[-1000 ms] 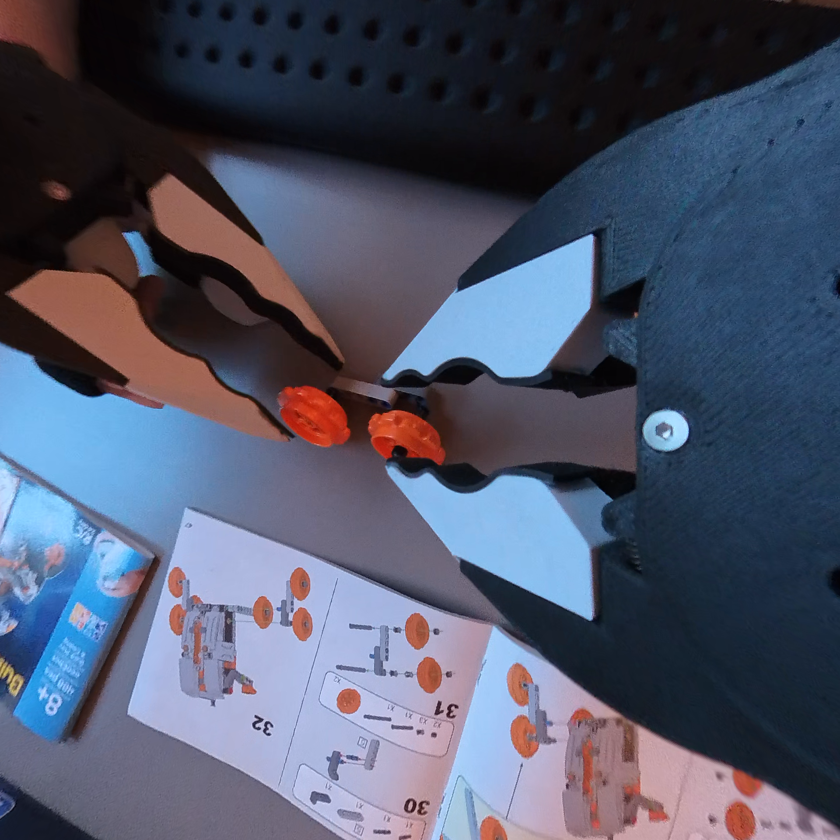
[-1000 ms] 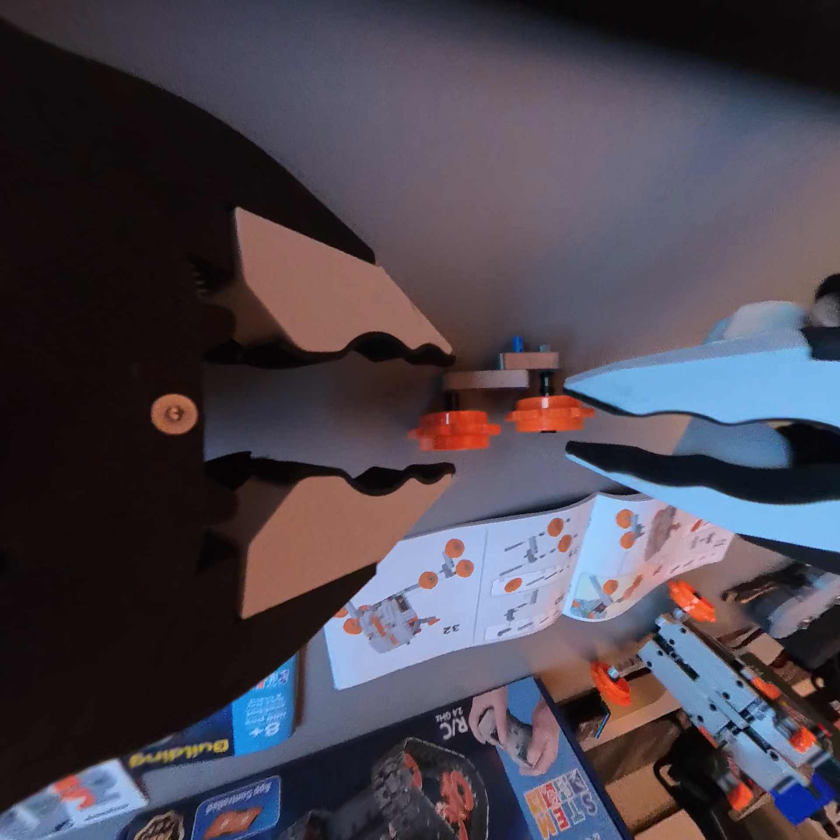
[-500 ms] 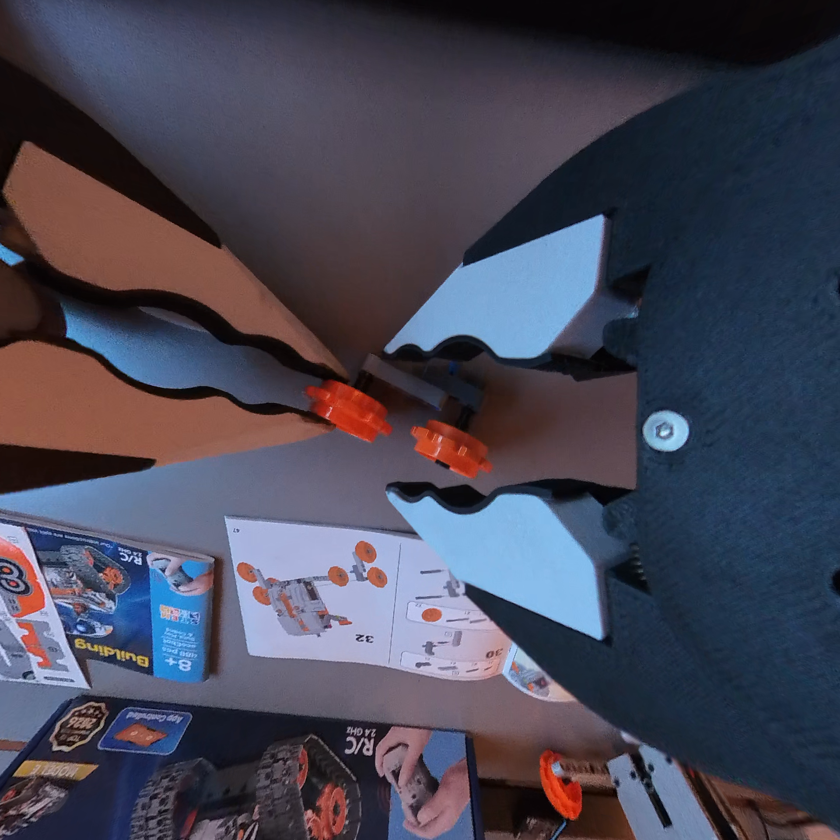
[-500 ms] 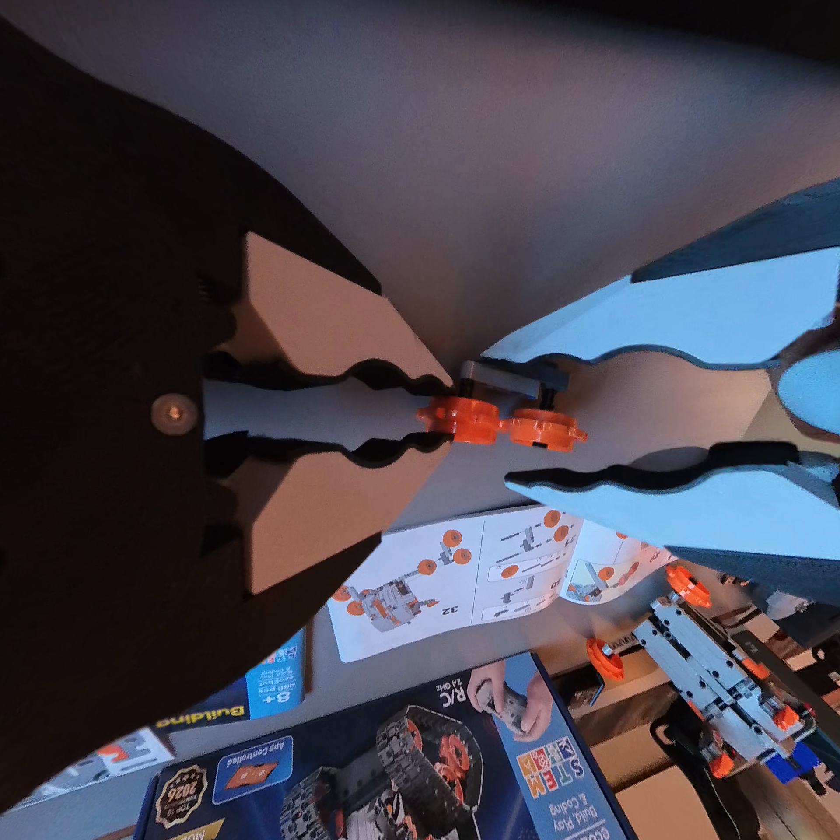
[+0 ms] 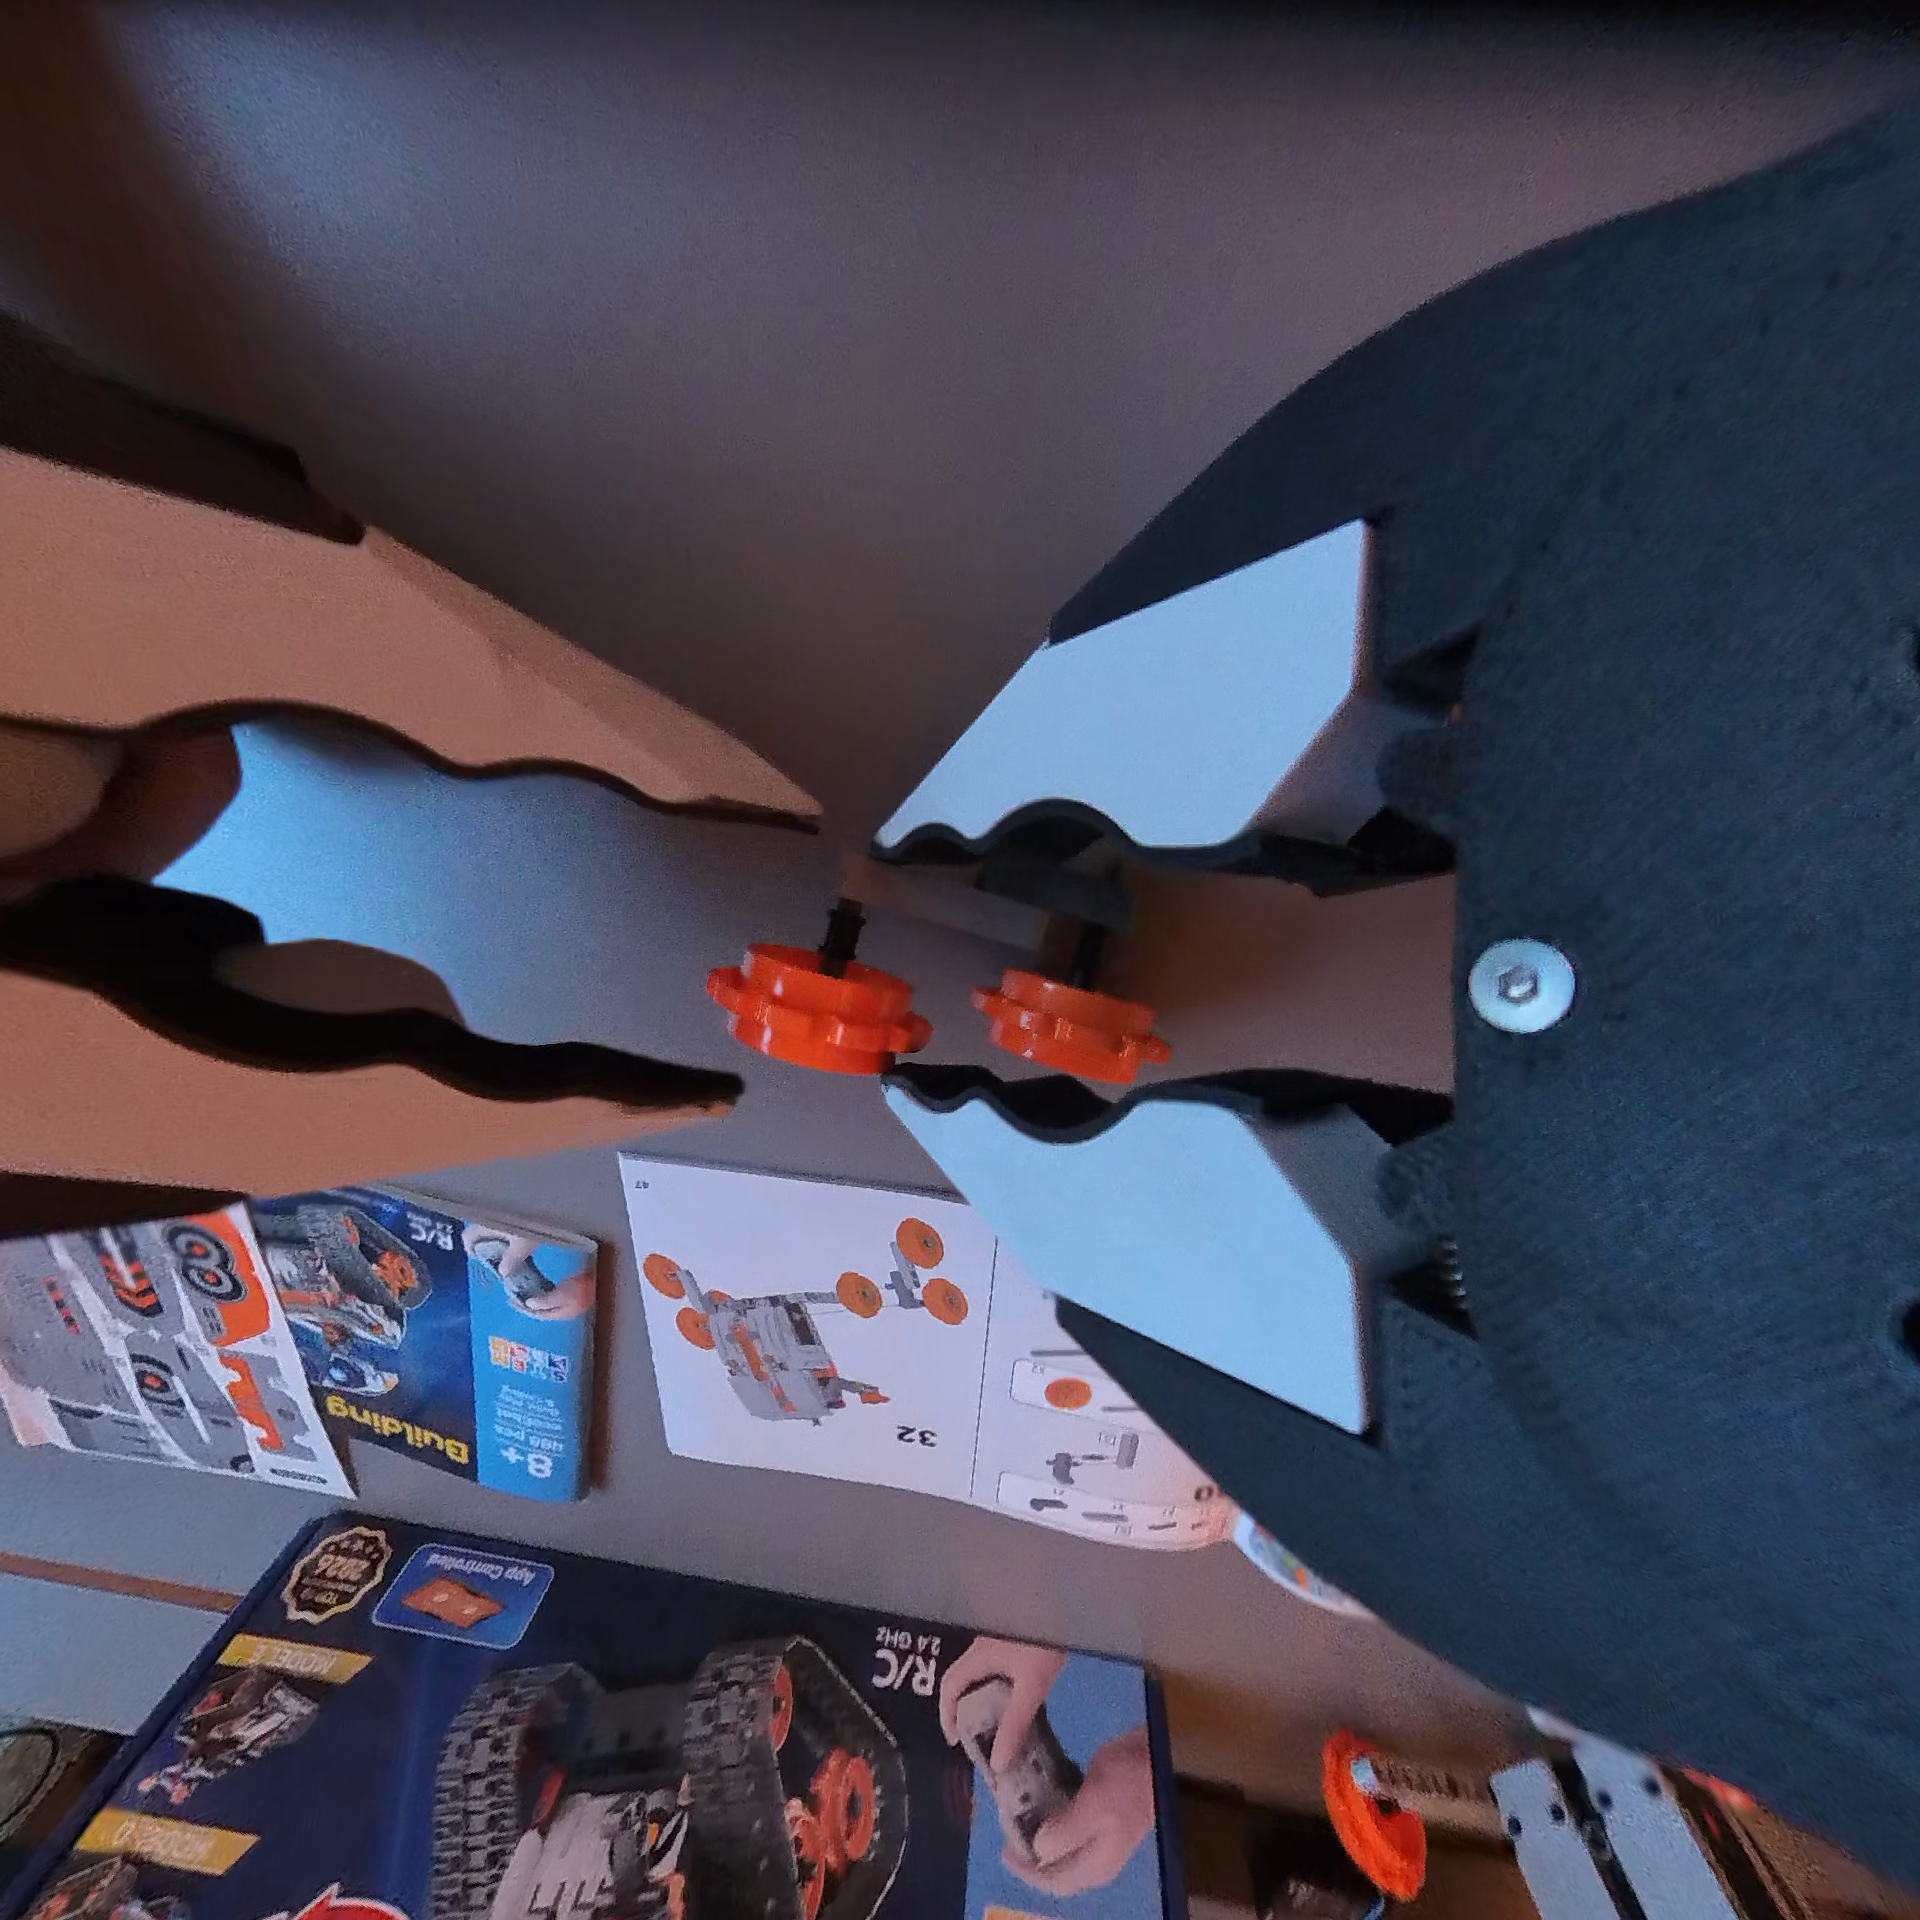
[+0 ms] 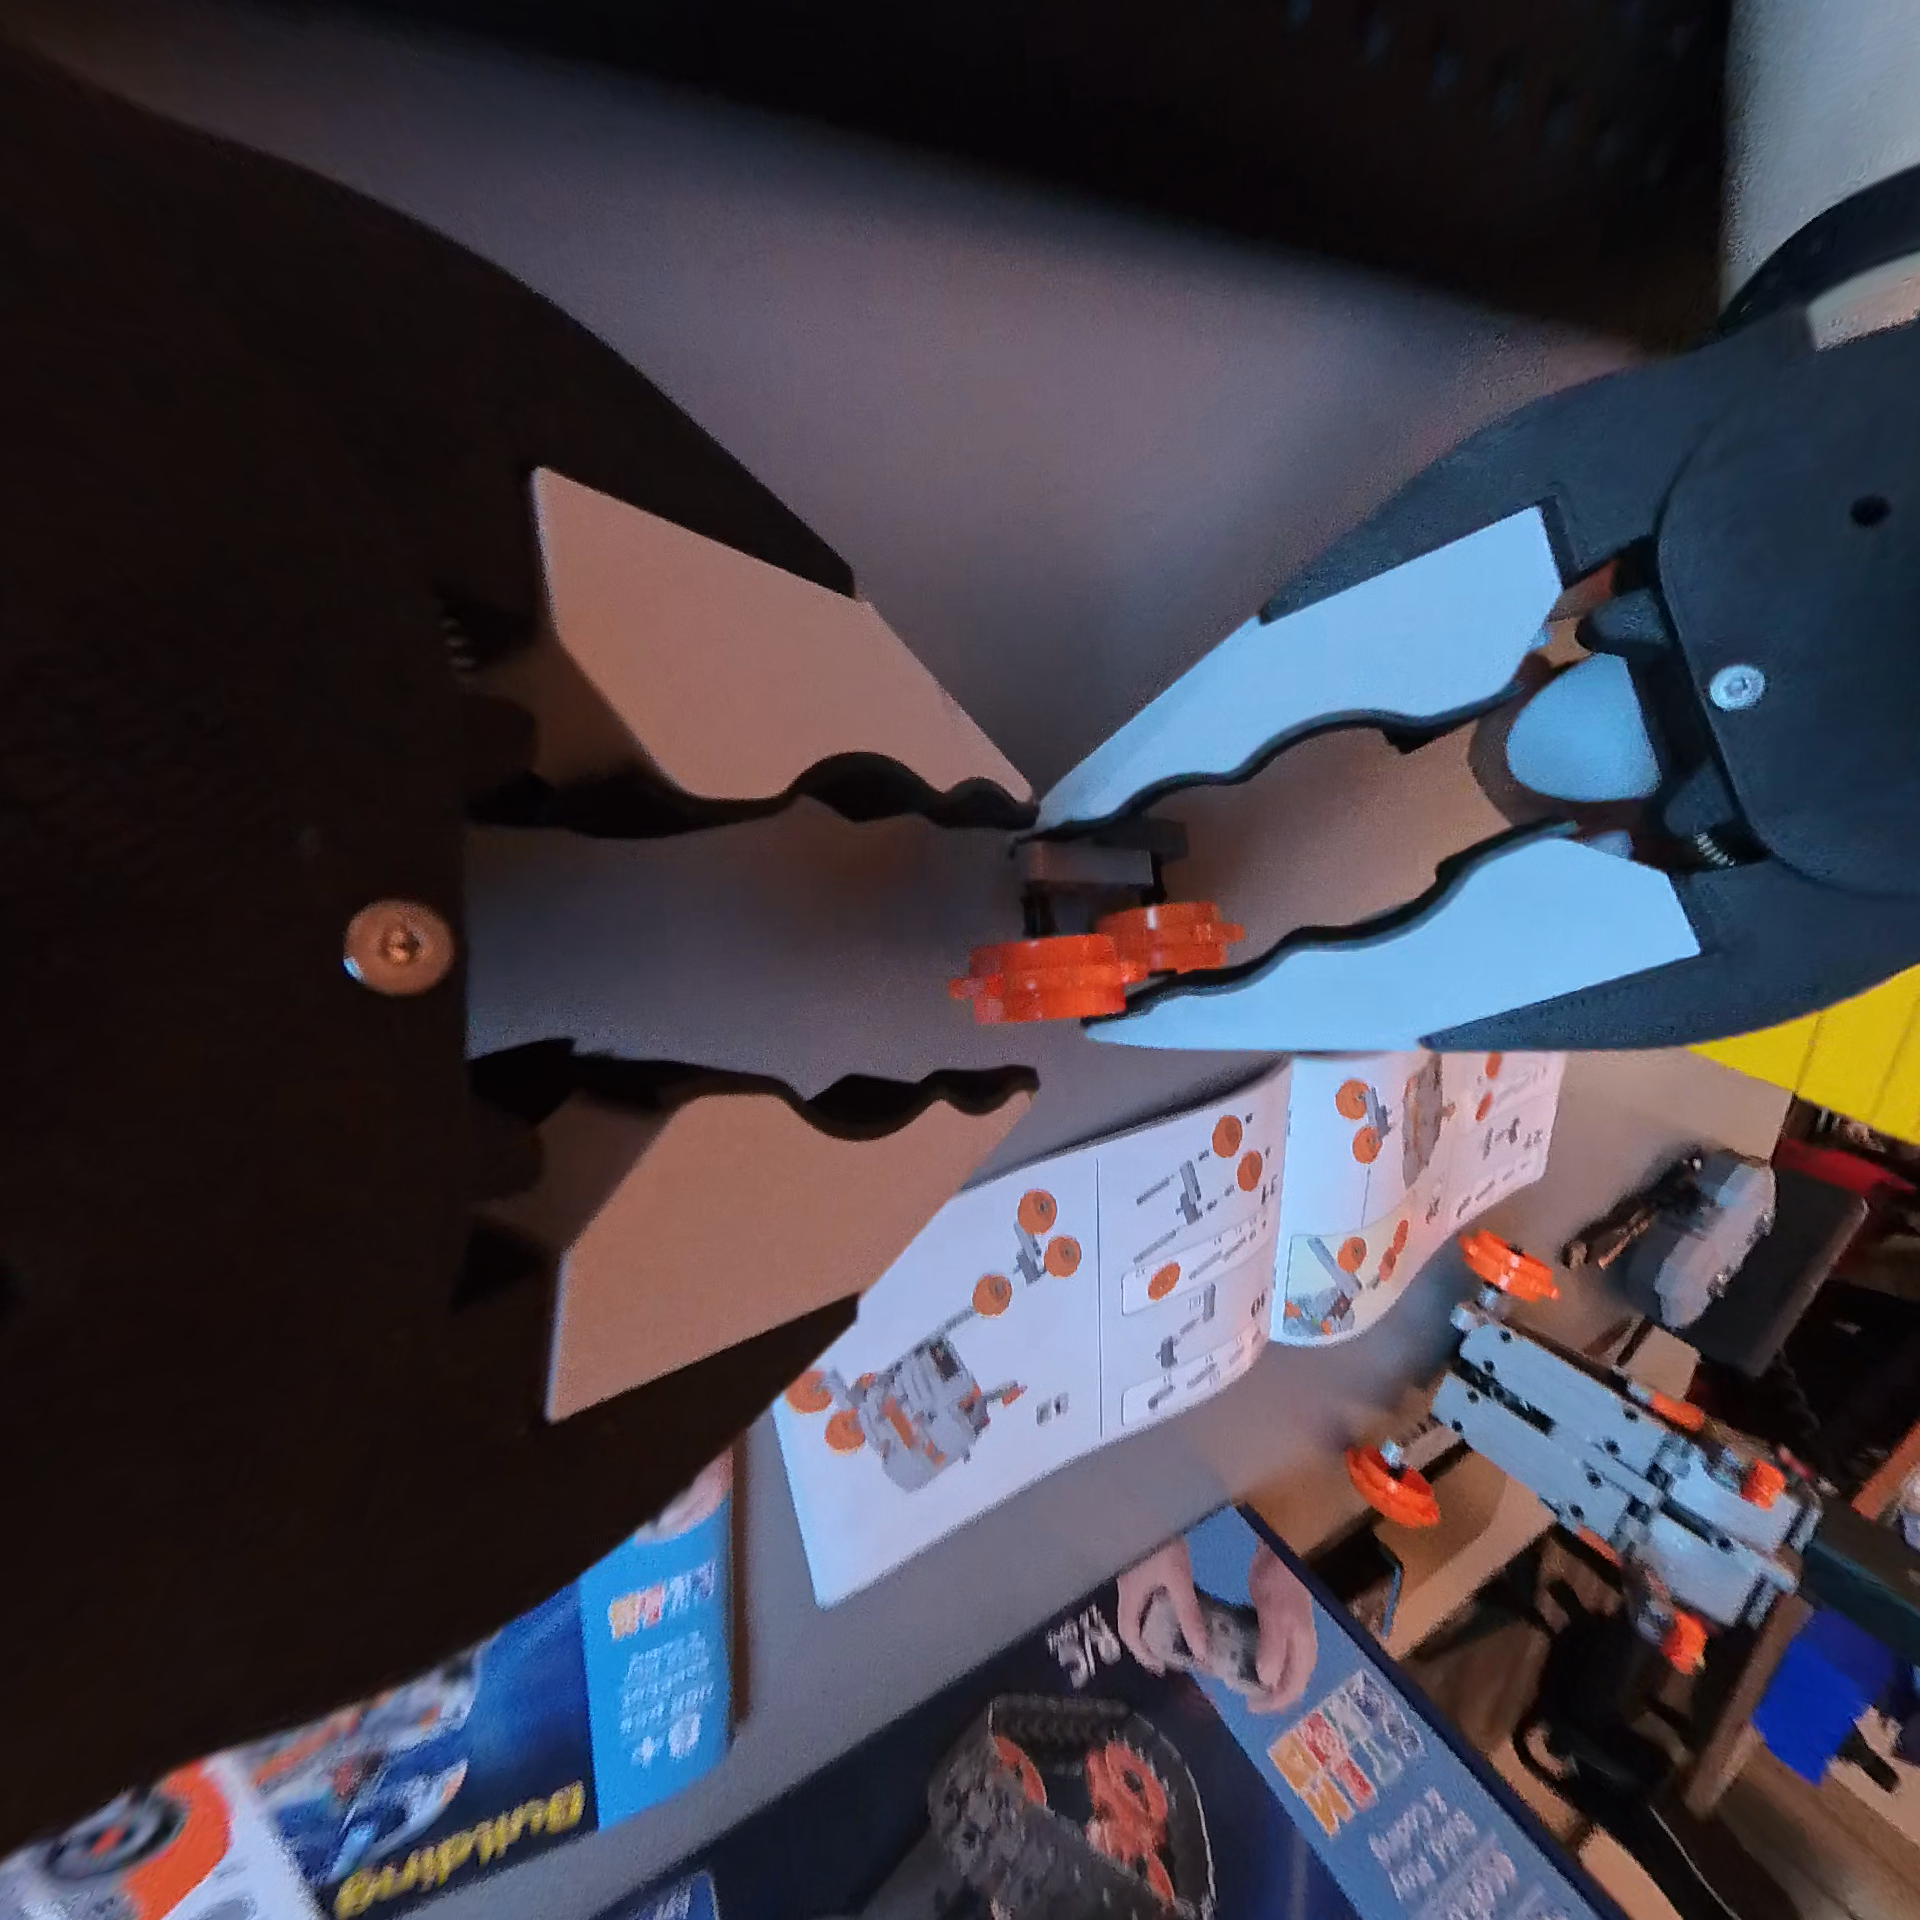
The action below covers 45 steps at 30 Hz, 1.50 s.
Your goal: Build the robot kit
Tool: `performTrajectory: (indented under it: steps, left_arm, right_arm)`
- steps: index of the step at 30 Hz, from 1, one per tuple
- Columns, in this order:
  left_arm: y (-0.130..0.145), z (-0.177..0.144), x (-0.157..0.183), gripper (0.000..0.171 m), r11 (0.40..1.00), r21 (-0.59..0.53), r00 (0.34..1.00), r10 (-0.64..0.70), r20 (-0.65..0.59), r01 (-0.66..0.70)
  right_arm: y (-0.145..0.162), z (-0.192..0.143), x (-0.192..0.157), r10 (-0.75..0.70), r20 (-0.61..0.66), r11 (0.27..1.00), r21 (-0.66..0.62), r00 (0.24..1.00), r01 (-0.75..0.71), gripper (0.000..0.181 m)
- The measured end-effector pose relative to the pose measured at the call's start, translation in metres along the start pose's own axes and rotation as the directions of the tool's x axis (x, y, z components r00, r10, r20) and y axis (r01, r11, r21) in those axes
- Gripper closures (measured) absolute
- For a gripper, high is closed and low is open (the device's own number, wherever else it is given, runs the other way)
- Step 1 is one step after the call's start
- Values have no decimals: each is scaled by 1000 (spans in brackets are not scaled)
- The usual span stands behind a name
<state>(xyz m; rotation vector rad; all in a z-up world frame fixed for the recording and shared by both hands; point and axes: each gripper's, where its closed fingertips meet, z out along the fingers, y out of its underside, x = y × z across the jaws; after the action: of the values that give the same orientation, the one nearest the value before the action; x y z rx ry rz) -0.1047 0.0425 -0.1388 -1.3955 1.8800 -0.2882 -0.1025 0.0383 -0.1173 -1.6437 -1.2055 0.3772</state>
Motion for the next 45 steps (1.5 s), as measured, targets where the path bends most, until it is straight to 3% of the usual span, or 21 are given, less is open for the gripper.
performTrajectory:
  steps: [3,6,12,18,25,27,28,30,33,35,38,45]
  left_arm:
    - [-4,-2,0,136,999,29,999,-44,-7,44]
    - [-4,-2,2,136,999,20,1000,-29,8,28]
    - [-5,-3,1,136,996,51,997,-78,-3,78]
    - [-14,-8,-1,139,981,116,988,-151,-43,155]
    - [-14,-10,5,139,979,132,986,-145,-85,156]
    - [-12,-9,8,140,979,125,984,-148,-101,160]
    - [-11,-8,8,140,980,122,985,-146,-94,157]
    - [-7,-5,7,143,985,97,987,-138,-78,145]
    - [-2,-1,8,144,989,67,989,-128,-75,133]
    - [-5,-2,8,144,987,80,988,-133,-77,139]
    - [-6,-3,8,144,986,79,987,-139,-83,145]
    - [-18,-12,3,144,965,137,972,-212,-105,225]
  right_arm:
    - [-2,-3,1,-127,-80,992,-28,989,125,138]
    - [-1,1,-1,-231,-117,972,-76,966,223,152]
    - [-1,-1,-5,-171,-83,984,-64,982,166,141]
    - [-1,-1,0,-104,-88,993,-58,991,100,144]
    - [2,-2,-5,25,15,1000,-16,1000,-25,145]
    - [-1,-6,2,27,-15,1000,13,1000,-26,168]
    - [-5,-7,1,47,1,998,42,999,-47,167]
    - [-10,-8,-8,84,77,993,76,993,-90,147]
    - [6,-5,-3,15,24,1000,-12,1000,-15,138]
    - [7,-1,-11,31,57,999,-20,998,-30,138]
    - [7,1,-7,-26,10,999,-45,1000,26,146]
    - [-6,-4,-3,-97,-55,995,-16,994,97,144]
